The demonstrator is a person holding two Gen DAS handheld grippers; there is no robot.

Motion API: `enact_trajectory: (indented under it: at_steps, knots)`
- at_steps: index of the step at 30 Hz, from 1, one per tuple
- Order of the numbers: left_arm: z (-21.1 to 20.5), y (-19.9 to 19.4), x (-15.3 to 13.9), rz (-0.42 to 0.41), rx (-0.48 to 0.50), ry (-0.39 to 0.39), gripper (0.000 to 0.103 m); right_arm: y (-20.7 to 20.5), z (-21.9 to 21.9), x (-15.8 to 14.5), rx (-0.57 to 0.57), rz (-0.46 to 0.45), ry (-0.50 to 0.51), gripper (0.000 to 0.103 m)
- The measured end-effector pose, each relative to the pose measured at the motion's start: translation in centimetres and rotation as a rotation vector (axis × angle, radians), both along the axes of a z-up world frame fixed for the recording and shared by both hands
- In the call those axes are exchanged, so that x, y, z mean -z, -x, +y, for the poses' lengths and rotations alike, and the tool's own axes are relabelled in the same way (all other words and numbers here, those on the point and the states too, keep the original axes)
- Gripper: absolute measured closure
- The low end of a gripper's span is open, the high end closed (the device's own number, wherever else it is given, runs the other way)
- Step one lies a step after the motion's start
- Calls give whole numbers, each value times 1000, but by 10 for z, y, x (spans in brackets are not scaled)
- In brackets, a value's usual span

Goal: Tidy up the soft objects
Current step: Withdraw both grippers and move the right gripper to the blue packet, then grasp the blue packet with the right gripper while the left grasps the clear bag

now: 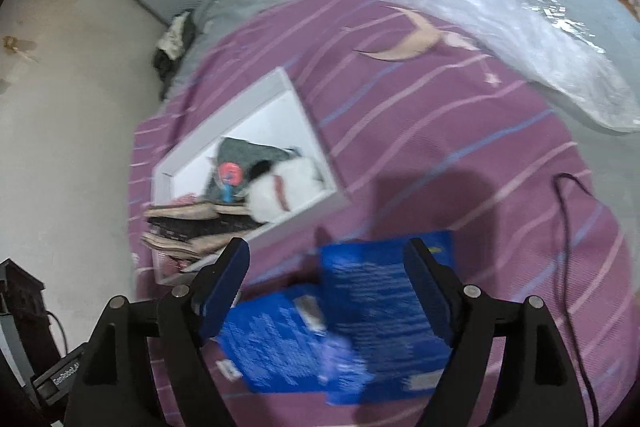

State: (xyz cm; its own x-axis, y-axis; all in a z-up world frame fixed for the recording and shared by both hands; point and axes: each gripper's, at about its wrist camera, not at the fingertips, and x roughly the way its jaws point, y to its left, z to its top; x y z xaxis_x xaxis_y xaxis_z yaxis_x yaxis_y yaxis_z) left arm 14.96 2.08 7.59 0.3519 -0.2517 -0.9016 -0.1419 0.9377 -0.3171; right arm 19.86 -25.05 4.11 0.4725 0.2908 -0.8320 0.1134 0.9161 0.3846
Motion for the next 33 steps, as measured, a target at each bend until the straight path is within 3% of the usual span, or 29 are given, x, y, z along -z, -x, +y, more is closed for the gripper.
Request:
enact_trajectory:
  at_steps: [9,14,19,24,27,33]
  knots:
    - [-45,-4,2,-7,130,-46,44,7,-20,16,-33,63,-38,18]
    - [-55,-8,12,21,156,-62,44,4,-24,41,-51,114,-31,0]
    - [-52,-10,17,35,145,-72,44,-3,-23,64,-81,165,-71,0]
    - [-45,-12,20,45,127,-71,44,-5,-3,70,-141,173,-37,0]
    - [-43,-12,20,43,126,-68,44,-6,3,75,-146,194,9,0]
    - [-39,-12,21,44,115,-55,44,-6,-11,72,-106,190,-21,3]
